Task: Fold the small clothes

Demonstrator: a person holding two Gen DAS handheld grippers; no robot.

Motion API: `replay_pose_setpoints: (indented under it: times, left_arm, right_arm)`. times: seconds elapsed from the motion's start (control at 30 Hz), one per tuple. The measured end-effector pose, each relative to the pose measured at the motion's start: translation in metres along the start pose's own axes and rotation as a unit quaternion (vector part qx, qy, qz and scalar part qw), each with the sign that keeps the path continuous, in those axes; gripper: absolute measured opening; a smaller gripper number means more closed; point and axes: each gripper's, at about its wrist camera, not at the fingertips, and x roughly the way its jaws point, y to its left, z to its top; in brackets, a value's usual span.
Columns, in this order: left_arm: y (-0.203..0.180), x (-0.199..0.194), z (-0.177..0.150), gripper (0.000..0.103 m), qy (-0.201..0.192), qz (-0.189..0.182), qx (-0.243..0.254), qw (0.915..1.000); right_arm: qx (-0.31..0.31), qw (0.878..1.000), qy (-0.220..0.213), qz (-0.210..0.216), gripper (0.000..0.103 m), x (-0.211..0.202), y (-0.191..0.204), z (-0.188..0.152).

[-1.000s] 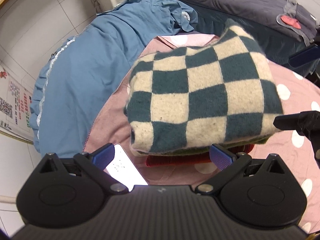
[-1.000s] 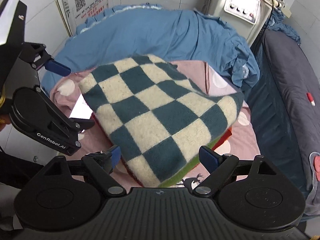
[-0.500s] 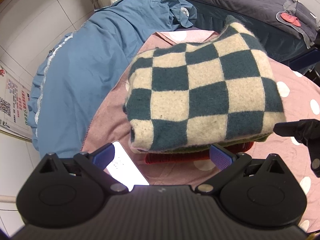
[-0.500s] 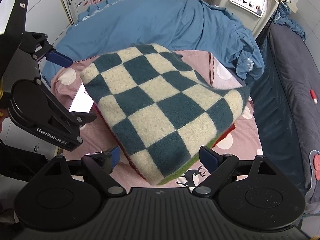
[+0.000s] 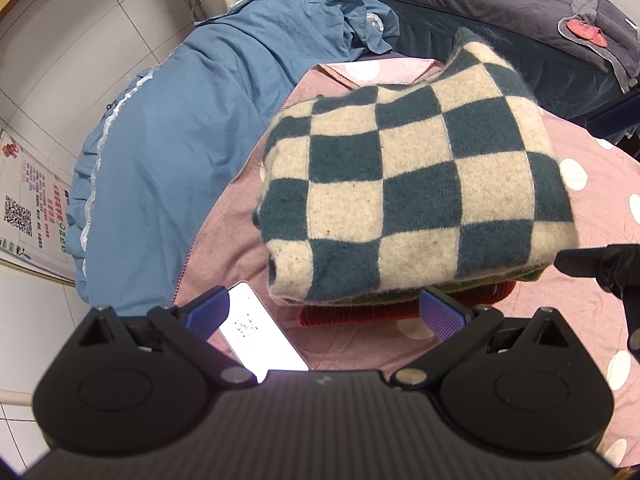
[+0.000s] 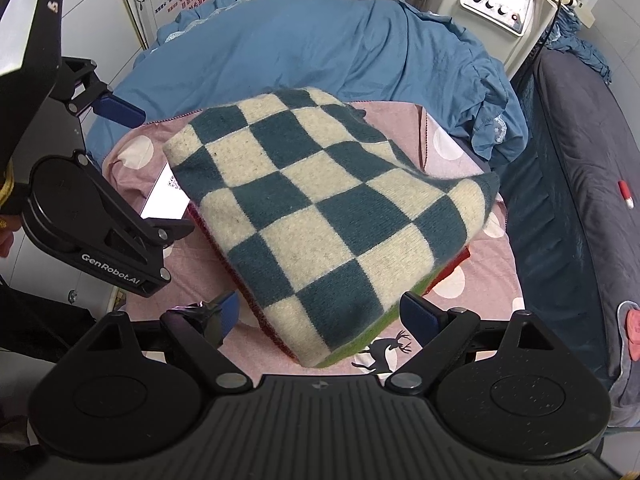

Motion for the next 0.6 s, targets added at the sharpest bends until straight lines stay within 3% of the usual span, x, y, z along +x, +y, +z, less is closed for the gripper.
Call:
replay_pose_setpoints:
  times: [0.6]
  left_arm:
    - [0.0041, -0.0071, -0.0007, 0.103, -0.018, 0.001, -0.012, 0.9998]
  right_arm:
    - [0.002, 1.0, -0.001, -0.002, 0.103, -0.0029, 0.0028, -0.0001]
